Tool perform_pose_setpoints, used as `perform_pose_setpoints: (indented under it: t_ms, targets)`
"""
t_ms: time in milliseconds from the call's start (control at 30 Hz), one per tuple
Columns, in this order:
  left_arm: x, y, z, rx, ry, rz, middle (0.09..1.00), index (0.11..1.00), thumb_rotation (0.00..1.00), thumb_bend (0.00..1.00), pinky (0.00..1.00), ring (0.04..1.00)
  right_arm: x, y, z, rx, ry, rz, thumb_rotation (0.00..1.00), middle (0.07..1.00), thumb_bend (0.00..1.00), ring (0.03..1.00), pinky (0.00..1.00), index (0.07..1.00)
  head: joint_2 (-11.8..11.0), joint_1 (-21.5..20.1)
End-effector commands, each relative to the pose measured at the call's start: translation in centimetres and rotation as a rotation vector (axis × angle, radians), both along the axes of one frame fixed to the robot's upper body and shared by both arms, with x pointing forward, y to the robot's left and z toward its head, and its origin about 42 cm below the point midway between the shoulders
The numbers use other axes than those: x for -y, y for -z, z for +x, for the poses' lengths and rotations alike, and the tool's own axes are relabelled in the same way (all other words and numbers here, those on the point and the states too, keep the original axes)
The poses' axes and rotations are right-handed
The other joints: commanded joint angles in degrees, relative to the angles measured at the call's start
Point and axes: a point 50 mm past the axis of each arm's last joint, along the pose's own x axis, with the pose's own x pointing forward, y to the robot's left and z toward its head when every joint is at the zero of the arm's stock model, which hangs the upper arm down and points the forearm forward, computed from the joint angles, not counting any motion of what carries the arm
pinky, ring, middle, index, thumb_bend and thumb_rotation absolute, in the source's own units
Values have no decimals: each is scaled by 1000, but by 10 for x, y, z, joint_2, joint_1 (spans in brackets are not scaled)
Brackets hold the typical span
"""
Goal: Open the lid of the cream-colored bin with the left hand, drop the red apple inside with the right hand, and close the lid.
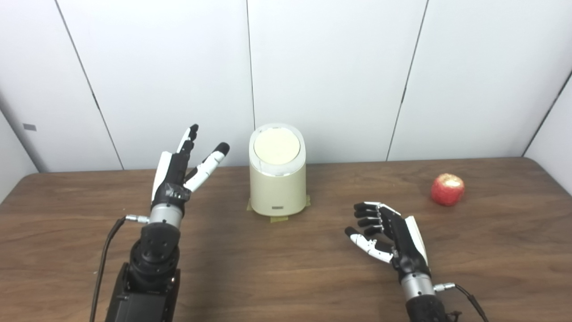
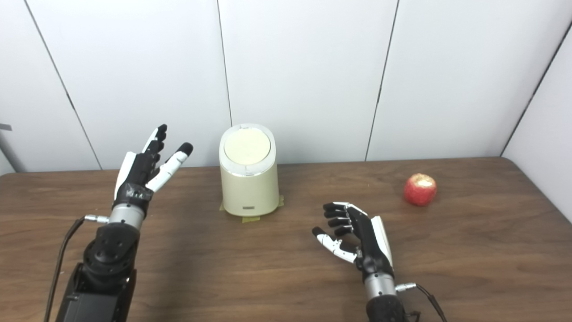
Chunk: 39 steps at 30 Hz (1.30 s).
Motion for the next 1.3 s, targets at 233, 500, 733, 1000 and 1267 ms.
perform_pose_setpoints:
  t_ms: [233,500,733,1000,1267]
  targets:
    - [43,-67,36,106,8,199,1000,1000,672,847,1000,1000,-3,-20,8,83,-13,6,191,661,279,636,551,651,1,1]
    - [73,-72,50,68,21,267,1000,1000,656,801,1000,1000,-4,-19,8,85,-16,7,214,661,276,637,551,652,0,-3]
    - [95,-70,63,29,-7,366,1000,1000,595,791,1000,1000,-8,-20,6,78,-12,19,209,668,282,641,559,657,4,-5]
    - [105,-54,72,10,-34,459,1000,1000,418,775,1000,1000,-9,-21,6,88,-16,11,198,656,282,632,540,650,7,-5]
    - [105,-35,82,22,-86,593,1000,1000,279,818,1000,1000,-12,-21,4,87,-19,16,184,663,279,637,543,655,8,-10]
